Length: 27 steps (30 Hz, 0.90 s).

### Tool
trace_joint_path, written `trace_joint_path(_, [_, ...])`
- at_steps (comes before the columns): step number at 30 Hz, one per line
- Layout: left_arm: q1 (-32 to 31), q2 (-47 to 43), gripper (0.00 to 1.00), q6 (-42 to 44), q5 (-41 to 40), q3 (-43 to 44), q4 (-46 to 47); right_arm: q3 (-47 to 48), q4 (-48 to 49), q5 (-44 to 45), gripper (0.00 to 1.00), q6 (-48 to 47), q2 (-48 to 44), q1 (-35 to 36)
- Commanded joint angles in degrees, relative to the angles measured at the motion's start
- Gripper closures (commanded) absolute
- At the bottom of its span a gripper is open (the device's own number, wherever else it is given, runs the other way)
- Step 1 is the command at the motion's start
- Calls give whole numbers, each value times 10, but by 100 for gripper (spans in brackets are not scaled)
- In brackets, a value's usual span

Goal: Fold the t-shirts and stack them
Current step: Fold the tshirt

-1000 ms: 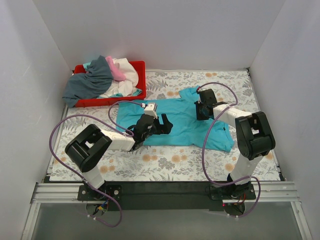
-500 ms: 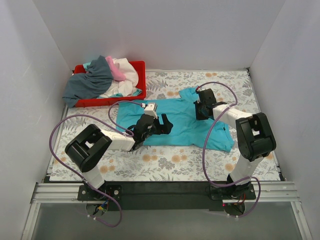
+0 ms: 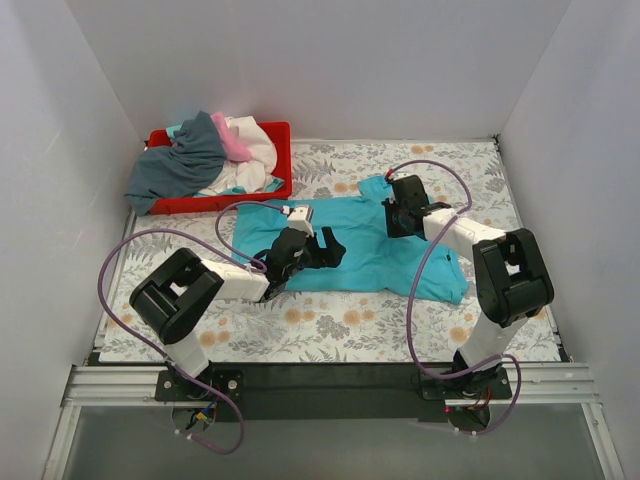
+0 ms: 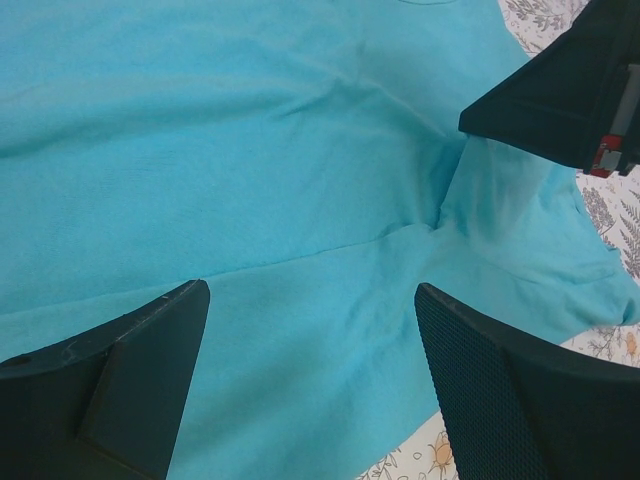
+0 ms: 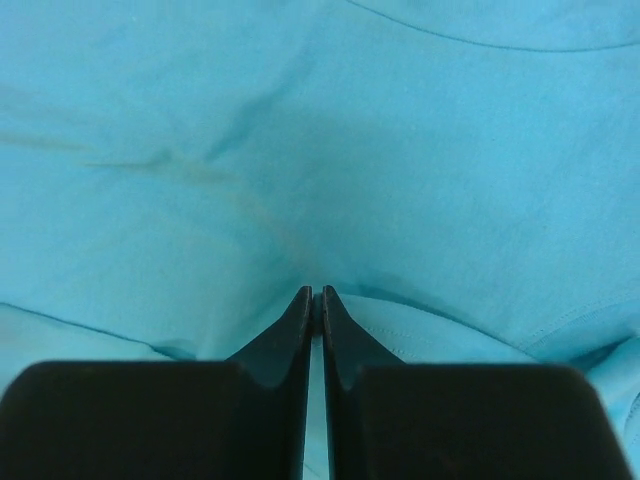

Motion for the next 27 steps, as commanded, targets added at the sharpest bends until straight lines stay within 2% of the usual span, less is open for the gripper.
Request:
trace_joint_path(1, [4,-12,23,-2,4,-6,6,8,16,12,99,-3,-43,7])
trace_joint_path(9, [4,-6,23,-3,10,-4,11,-10,29,5,99,-4,-60,10])
trace_joint_path(12, [4,-4,23,-1,14,-3,10,-7,27,5,76,-7,-50,10])
trace_joint_path(13, [4,-4,23,0,14,-2,11,-8,24,14,64,-6,-50,10])
trace_joint_path(16, [4,-5,23,1,17,-2,11,-8,19,42,54,-9,-58,5])
trace_joint_path(19, [4,-7,23,2,19,-1,12,-9,19,39,50,-9,-73,-21])
trace_joint_path(27, [4,-3,23,3,22,-2,14,-19,20,32,50,-16,-60,-116])
